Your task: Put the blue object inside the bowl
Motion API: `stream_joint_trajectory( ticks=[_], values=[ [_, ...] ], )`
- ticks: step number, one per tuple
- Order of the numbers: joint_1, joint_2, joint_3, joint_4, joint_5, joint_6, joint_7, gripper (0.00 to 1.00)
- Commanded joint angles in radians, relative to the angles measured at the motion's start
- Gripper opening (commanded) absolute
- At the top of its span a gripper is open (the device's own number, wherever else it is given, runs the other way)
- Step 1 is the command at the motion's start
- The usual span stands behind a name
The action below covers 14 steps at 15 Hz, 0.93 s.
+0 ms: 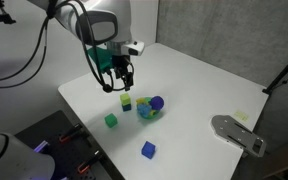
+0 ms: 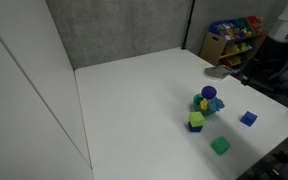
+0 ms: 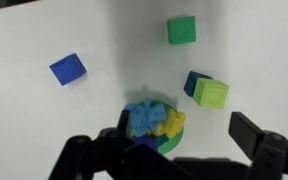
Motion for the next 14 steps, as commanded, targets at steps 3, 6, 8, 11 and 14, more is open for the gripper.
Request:
stream_joint_trajectory(
  ticks=[3, 6, 8, 11, 14],
  values=[
    [-0.043, -0.181, 0.047, 0.088, -0.040, -0.238, 0.031, 1.00],
    [-0.054, -0.210, 0.068, 0.178, -0.092, -0.405, 0.017, 1.00],
    [-0.062, -0.213, 0.078, 0.227, -0.128, -0.480, 0.015, 1.00],
    [-0.048, -0.210, 0.065, 0.272, -0.126, -0.546, -0.045, 1.00],
    [-0.038, -0.196, 0.050, 0.292, -0.114, -0.580, -0.132, 1.00]
  ],
)
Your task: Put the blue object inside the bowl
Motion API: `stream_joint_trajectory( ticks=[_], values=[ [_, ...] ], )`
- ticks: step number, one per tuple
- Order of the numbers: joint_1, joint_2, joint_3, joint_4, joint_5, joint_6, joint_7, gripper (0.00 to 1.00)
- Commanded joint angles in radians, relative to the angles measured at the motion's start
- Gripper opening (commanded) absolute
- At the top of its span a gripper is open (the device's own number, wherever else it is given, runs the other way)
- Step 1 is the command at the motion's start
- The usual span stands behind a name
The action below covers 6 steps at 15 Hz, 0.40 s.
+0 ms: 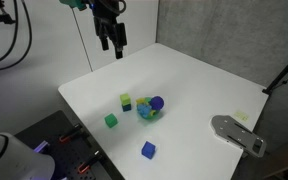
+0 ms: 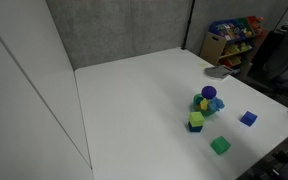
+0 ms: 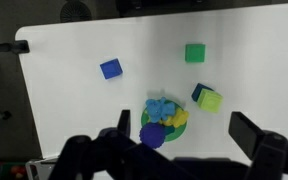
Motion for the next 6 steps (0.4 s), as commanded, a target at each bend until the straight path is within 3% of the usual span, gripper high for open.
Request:
stream_joint_trajectory(
  ticks=[1, 6],
  values=[
    [0.008, 0.027, -0.016, 0.046, 0.006, -0.054, -0.097, 1.00],
    [0.003, 0.011, -0.011, 0.010, 0.000, -0.023, -0.112, 1.00]
  ],
)
